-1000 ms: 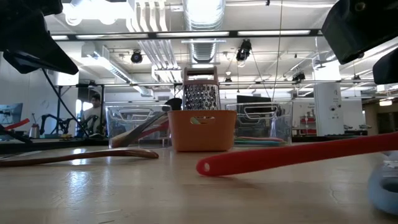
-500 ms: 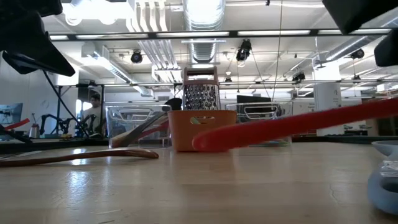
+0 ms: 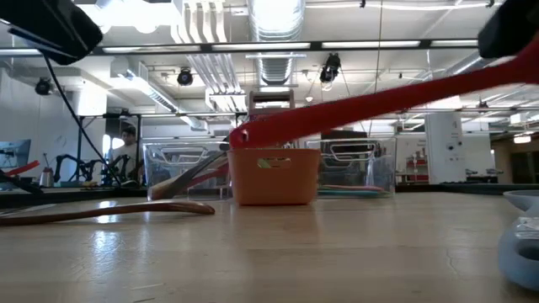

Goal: Pick & Place Kitchen Items
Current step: Put the red spatula into the right transparent bin

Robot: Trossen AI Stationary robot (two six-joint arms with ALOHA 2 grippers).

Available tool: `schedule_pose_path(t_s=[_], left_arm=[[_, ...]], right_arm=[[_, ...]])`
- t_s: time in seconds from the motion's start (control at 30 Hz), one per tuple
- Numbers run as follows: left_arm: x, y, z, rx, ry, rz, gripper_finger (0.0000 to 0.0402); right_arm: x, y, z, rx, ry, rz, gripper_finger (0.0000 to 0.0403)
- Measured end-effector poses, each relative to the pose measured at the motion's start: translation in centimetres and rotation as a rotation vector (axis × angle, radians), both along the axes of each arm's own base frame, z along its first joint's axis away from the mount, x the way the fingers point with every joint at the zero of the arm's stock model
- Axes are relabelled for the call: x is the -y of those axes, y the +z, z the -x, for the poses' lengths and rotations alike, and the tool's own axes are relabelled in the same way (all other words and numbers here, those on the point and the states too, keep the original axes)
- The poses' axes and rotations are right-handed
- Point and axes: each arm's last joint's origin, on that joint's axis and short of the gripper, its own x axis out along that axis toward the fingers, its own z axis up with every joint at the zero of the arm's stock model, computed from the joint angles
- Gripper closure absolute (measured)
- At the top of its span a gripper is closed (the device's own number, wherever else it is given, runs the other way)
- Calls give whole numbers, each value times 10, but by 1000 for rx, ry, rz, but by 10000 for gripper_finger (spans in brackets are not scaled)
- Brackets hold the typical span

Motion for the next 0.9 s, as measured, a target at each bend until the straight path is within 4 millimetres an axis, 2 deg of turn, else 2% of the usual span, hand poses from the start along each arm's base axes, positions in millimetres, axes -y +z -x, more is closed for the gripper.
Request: schedule_pose_path(t_s=[0.2,0.33,0.43,0.6,0.9], left_arm=[[-9,4,-21,-32,-35,-35,276],[-12,2,-45,-109,-127,7,249],[-9,4,-67,-142,-210,29,243],[2,9,-102,-141,-320,-40,247],[13,15,-144,-163,-372,-120,249]], right_arm=[[7,19,-4,-22,38,29,392],[15,30,-6,-36,62,70,392],[21,35,-11,-26,82,74,392],[29,41,-17,-8,116,89,392],[33,58,-20,31,137,145,392]])
